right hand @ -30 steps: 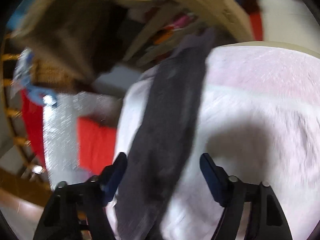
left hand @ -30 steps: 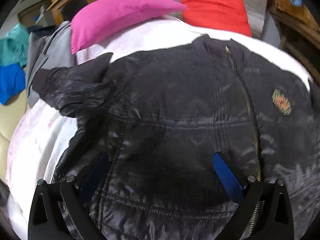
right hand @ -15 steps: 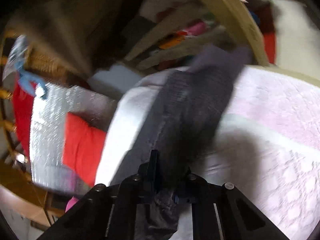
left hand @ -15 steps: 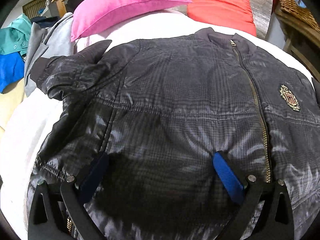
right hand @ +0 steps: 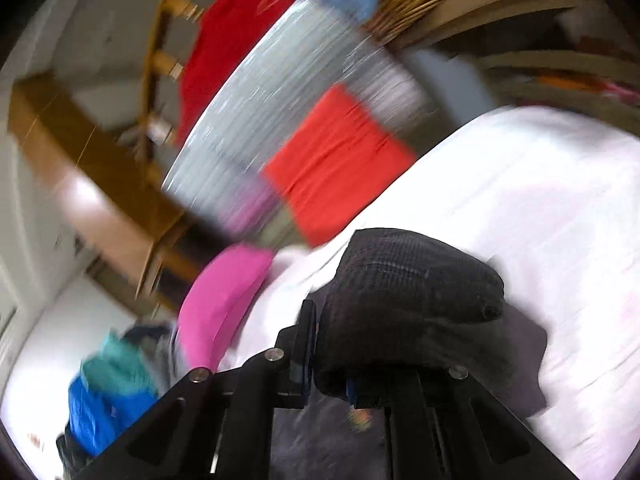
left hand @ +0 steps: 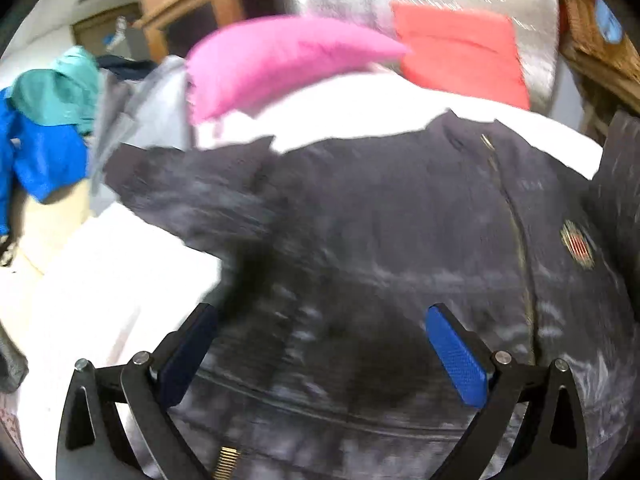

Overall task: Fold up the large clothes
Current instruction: 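Grasp the sleeve cuff with the right gripper and lift it, then fold the held sleeve across the jacket body with the right gripper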

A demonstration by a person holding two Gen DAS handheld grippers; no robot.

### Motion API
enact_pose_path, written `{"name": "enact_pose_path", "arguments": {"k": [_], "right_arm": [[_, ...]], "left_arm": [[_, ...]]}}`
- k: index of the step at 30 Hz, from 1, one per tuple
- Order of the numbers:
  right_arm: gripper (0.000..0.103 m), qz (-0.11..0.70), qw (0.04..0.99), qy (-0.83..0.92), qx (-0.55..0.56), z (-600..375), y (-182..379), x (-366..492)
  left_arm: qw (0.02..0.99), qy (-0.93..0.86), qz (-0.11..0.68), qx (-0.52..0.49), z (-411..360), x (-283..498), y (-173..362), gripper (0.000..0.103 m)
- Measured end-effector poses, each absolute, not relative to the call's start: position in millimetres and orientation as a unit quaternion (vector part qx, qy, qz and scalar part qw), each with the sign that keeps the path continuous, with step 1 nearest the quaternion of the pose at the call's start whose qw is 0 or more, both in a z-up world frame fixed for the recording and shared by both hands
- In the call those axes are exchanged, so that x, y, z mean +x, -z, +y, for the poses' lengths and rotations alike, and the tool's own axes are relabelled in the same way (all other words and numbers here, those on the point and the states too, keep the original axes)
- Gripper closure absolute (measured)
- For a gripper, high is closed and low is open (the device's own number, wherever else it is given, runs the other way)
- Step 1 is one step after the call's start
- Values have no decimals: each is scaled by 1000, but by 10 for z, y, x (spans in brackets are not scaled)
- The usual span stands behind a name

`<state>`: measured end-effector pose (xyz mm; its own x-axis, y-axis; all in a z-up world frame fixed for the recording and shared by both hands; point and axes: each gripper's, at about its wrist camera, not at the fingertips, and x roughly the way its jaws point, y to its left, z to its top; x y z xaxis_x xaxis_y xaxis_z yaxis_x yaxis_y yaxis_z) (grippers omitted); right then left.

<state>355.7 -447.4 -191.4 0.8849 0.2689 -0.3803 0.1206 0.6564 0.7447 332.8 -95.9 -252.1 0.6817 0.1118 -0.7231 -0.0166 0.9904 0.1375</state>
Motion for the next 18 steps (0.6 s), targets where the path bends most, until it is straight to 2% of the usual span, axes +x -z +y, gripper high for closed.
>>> {"name": "enact_pose_path", "arguments": {"k": [2,4,6,7,8,11,13,18], "right_arm": [[84,267,869,-68,411,-4135,2035,3729],[78,311,848,-98,418,-3813,2199,3827],[56,364,818,-121,429,-3508,2399,3882],[29,398,791,-132,446,-3387,2525,3926],[22,413,773,-141,462,-3307,2631,3860],[22,439,742,-145,486,-3224,2817,3673],[22,433,741,-149,491,-3292,2732,3475],[22,330,805,-100,482,-4000,2261,2879]], "left_arm": [[923,-55,377,51,-809,3323,2435,0],[928,-75,361,42,-641,3320,2372,0],[928,-90,360,26,-462,3356,2343,0],[927,-91,363,18,-397,3344,2340,0],[926,-92,366,8,-328,3366,2332,0],[925,-92,369,-10,-244,3389,2321,0],[926,-84,368,-16,-246,3394,2315,0],[934,-16,357,-22,-481,3344,2292,0]]}}
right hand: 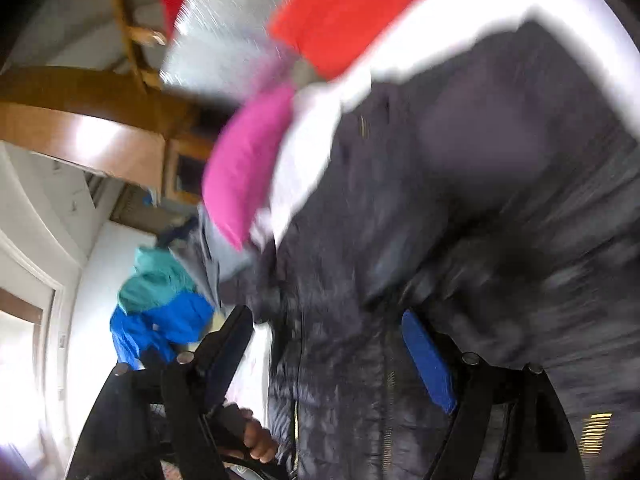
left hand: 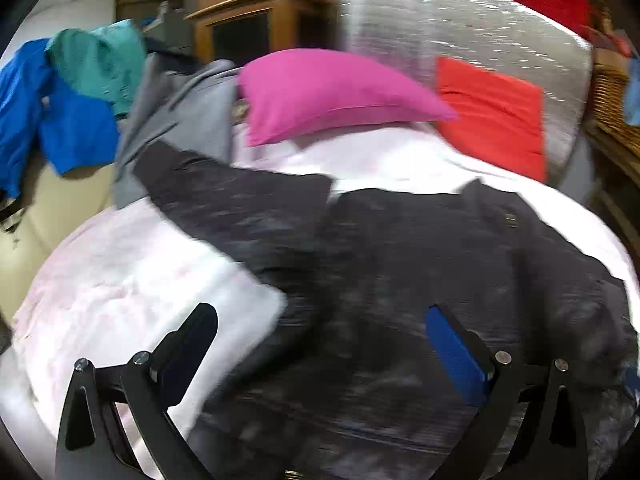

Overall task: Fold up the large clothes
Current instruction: 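Fold the held sleeve across the jacket body with the right gripper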

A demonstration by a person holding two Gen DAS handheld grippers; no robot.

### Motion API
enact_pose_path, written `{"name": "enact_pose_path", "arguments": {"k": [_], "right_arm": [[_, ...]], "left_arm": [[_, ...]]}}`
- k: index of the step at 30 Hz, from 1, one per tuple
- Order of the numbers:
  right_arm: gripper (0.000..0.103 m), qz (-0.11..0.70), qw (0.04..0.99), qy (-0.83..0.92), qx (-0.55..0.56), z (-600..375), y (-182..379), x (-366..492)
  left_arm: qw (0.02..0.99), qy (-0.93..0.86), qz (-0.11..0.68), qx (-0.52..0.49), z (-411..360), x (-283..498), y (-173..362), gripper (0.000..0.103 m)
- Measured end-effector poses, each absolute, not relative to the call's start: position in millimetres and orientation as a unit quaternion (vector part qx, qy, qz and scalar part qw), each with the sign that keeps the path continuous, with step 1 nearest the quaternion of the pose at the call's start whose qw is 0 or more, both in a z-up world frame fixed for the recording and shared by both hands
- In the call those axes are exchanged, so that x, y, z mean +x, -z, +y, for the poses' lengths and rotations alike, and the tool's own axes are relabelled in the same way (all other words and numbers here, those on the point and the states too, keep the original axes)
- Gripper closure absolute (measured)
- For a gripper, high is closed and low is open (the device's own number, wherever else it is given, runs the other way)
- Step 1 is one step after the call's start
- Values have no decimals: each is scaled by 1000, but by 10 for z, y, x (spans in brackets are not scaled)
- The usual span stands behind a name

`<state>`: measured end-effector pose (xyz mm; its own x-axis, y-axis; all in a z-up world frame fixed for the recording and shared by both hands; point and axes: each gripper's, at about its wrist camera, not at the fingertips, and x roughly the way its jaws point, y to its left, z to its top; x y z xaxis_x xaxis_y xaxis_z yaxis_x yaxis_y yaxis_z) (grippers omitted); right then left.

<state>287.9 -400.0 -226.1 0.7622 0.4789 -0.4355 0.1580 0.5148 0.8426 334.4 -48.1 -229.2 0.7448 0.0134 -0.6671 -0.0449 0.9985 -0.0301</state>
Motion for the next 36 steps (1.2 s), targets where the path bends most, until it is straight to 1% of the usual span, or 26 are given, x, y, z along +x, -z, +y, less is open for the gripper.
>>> {"name": "enact_pose_path", "arguments": {"k": [2,4,7,9,12,15,17,20,21,22,23,24,25,27,30,34,36], "right_arm": [[22,293,819,-37,491,-4393,2225,2667],[22,275,813,1,513,-4742,2342,2578],[22,283,776,54,562,-5127,2670,2576],[24,285,755,58,587,-5214,2832,2689],[30,287,735,59,612,-5290,2976,2794],[40,301,744,75,592,-5269,2997,2872],[51,326,748,84,573,-5174,3071,2961],[56,358,742,92,560,-5130,3175,3002],[56,362,746,95,551,-5136,3208,2958],[56,372,755,99,531,-5100,3179,2985],[56,380,762,102,515,-5068,3173,3021],[58,392,769,109,494,-5023,3161,3056],[58,395,772,112,484,-4991,3163,3079],[58,403,782,116,461,-4941,3145,3100],[57,413,792,115,436,-4893,3125,3113],[56,410,792,112,438,-4901,3108,3081],[56,409,791,109,442,-4918,3095,3077]], "left_arm": [[938,20,345,-14,-651,3274,2260,0],[939,65,336,-1,-863,3205,2236,0],[932,136,335,22,-1245,3126,2251,0],[925,160,342,39,-1492,3113,2304,0],[920,173,343,82,-1858,3143,2424,0],[913,169,349,124,-2136,3250,2533,0],[909,166,356,138,-2275,3333,2609,0],[902,165,374,139,-2378,3435,2691,1],[904,165,372,134,-2374,3453,2696,3],[905,166,368,131,-2366,3457,2696,12],[905,168,368,130,-2376,3441,2696,18],[902,174,374,127,-2360,3464,2687,32],[900,179,379,120,-2340,3485,2692,42],[898,181,388,103,-2251,3524,2676,51],[895,168,406,78,-2072,3604,2645,59],[890,154,427,37,-1762,3673,2581,59],[890,141,433,19,-1558,3694,2537,57]]}}
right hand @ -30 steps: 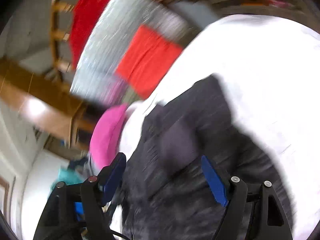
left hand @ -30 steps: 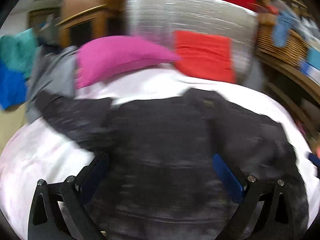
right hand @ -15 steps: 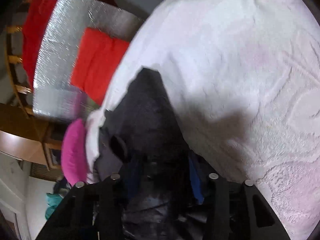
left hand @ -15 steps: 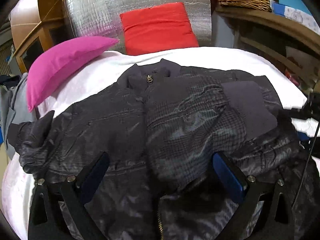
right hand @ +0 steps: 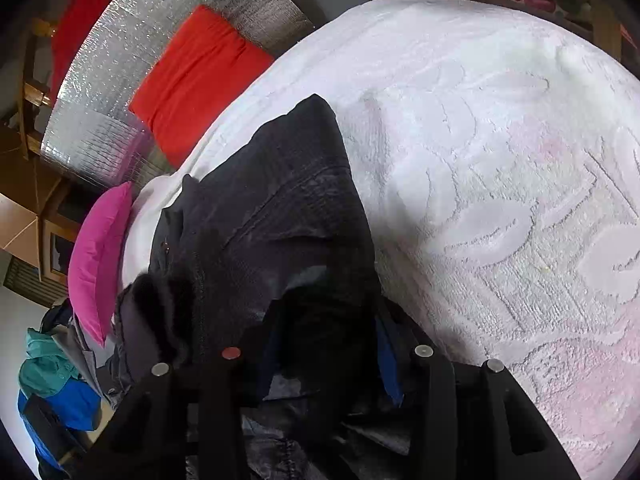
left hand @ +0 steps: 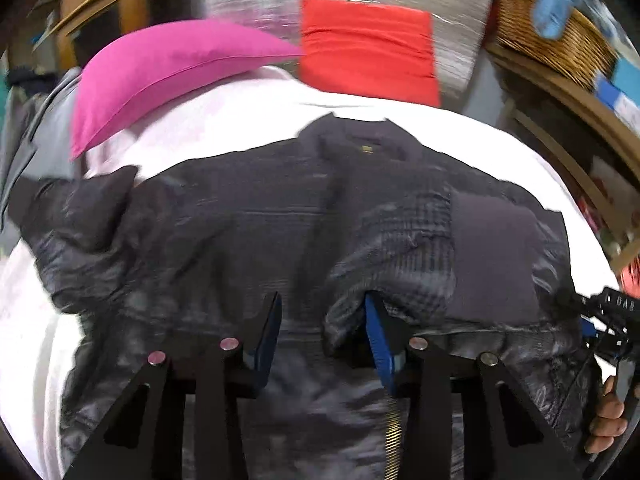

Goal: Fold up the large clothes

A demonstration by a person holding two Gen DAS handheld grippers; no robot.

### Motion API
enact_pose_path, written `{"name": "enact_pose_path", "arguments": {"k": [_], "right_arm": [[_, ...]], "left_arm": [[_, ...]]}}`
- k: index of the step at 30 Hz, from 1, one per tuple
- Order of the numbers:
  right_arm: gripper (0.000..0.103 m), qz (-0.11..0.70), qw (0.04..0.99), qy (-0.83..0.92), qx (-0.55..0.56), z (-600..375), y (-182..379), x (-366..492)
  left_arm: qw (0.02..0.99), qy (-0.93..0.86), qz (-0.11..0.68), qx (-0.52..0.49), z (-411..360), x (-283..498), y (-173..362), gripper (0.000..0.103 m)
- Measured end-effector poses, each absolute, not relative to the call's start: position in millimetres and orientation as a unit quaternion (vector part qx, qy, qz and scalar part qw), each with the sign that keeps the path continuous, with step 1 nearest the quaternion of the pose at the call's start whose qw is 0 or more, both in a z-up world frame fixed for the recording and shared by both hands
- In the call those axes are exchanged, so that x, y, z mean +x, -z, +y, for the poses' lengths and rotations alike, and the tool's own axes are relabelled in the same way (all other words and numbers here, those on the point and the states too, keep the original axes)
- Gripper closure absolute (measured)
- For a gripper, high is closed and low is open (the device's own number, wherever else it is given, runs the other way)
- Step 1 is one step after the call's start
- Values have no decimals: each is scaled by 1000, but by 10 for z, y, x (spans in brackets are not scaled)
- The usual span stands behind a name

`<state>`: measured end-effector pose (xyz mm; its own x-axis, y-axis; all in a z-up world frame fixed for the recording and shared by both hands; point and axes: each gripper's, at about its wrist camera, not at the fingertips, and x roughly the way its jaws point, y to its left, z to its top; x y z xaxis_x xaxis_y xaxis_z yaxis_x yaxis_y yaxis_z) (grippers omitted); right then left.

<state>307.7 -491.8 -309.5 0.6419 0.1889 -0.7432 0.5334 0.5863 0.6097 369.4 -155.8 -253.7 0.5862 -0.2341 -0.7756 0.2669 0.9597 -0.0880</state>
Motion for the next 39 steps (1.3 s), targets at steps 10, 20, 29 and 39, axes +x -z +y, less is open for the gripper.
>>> {"name": "enact_pose_path", "arguments": {"k": [10,20,29,39], "right_arm": [[43,418,824,150,351,-4652,2796,3217],[43,390,891,149,177,-3926,2215,3476],[58,432,878,4,205,-3293,2405,3971],[26,322,929,0,183,-3353,1830,3578]], "left_arm": [[912,12,409,-23,-617,3681,2351,44],[920,-6,384,74,-700,3559,2286,31],[914,-60,398,57,-194,3670,2359,31],[922,-60,383,-3,-6,3709,2294,31]]}}
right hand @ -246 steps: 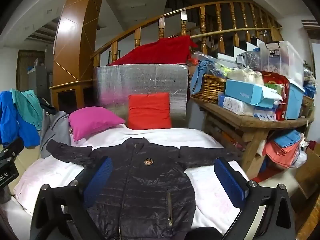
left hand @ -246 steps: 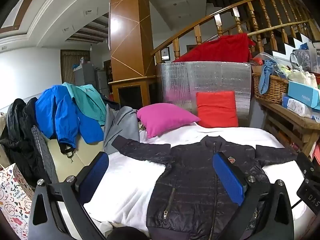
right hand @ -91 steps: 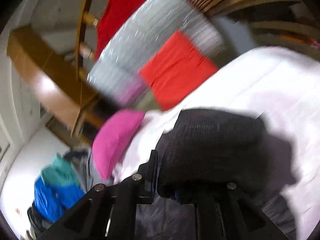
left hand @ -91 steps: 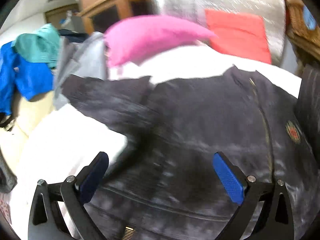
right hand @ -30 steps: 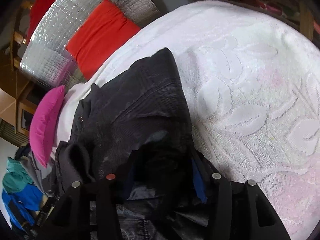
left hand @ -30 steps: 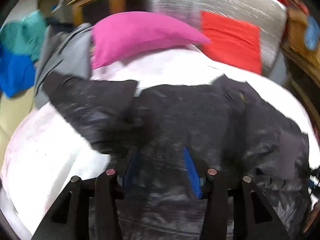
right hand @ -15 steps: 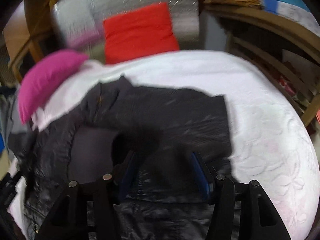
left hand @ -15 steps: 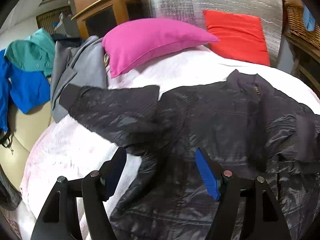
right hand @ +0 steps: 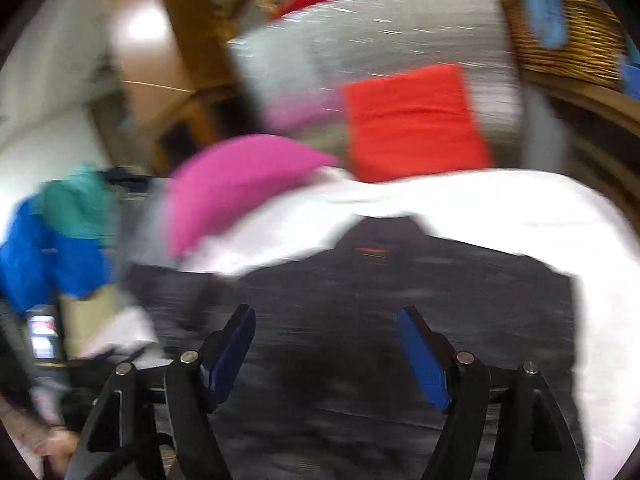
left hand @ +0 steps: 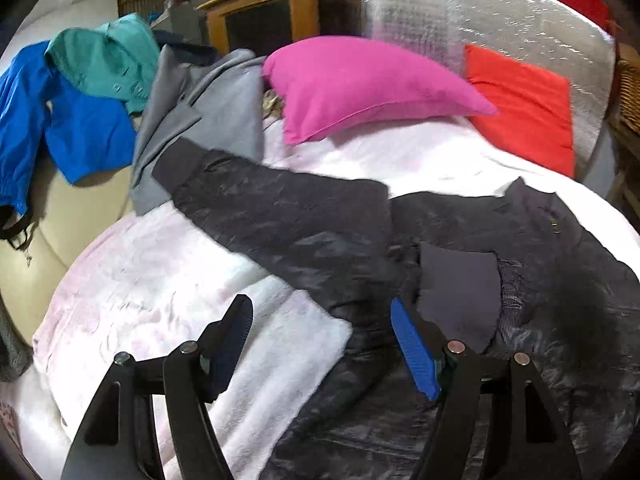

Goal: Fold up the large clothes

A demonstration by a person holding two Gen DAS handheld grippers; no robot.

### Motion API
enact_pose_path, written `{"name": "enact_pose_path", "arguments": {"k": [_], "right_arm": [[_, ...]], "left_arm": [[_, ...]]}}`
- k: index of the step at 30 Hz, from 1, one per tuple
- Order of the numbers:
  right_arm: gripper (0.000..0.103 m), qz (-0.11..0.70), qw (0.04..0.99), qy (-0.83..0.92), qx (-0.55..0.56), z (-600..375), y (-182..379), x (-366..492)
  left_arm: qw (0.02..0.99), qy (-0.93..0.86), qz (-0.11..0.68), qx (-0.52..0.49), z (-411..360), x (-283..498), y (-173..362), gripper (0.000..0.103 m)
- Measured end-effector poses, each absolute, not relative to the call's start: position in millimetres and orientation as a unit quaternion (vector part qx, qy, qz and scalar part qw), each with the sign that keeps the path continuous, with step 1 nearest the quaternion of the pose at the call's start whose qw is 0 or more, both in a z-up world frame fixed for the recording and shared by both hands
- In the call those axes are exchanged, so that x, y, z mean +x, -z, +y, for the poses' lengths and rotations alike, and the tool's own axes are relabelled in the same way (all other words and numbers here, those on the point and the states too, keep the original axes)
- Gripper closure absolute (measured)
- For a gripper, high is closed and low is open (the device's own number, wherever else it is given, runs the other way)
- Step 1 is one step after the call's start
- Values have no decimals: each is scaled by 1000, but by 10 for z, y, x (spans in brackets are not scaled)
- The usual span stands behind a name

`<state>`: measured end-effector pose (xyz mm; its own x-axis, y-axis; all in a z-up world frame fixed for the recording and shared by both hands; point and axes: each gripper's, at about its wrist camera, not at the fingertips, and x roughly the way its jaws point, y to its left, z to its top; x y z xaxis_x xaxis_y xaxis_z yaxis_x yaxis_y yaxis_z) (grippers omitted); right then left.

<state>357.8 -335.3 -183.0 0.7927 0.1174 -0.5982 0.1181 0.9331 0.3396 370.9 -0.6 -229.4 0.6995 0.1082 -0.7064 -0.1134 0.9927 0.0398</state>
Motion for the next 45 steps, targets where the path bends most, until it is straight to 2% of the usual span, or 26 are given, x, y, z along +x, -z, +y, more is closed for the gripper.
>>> {"name": "enact_pose_path", "arguments": {"k": [3,4,6,7,10,13,15,18,19,20,22,25,29,36,39,44,45], "right_arm": [[28,331,910,41,247,-3823,2027,3531],[32,338,903,48,260,-3929,2107,3529],[65,369,889,54,267,-4030,2280,3575],[73,397,876,62,265,-4060,2402,3613],[73,469,838,75,266,-4108,2817,3731],[75,472,841,83,252,-4083,2820,3766],[74,450,852,60,262,-4067,2663,3720],[70,398,876,41,268,-4082,2445,3566],[64,386,882,37,267,-4072,2393,3524],[46,375,887,36,268,-4060,2358,3483],[24,356,894,36,270,-4007,2307,3402],[24,368,895,22,252,-3760,2255,3402],[24,377,897,11,229,-3565,2303,3450],[24,378,899,7,223,-3494,2358,3554],[24,381,895,13,232,-3571,2406,3585],[24,381,892,26,242,-3682,2457,3613],[24,382,892,31,241,-3707,2467,3623]], "left_arm": [[924,-44,379,1,-161,3734,2294,29],[922,-41,386,-1,-203,3754,2318,29],[916,-33,399,4,-317,3797,2405,29],[914,-29,405,13,-378,3809,2445,29],[896,-3,438,69,-675,3909,2690,29],[873,-7,473,121,-863,4000,2954,29],[874,-7,465,142,-893,3980,2947,29],[901,26,427,72,-633,3888,2583,29],[910,24,410,51,-489,3862,2453,28],[918,17,395,35,-342,3849,2355,26],[930,-8,369,6,12,3852,2216,11],[931,-58,359,-30,648,3977,2216,10],[913,-104,384,-92,1482,4289,2478,10],[876,-73,415,-235,2147,4780,2939,11],[868,-47,408,-280,2168,4909,3002,27],[843,-33,419,-336,2254,5220,3237,41],[841,-40,419,-340,2260,5260,3289,47]]}}
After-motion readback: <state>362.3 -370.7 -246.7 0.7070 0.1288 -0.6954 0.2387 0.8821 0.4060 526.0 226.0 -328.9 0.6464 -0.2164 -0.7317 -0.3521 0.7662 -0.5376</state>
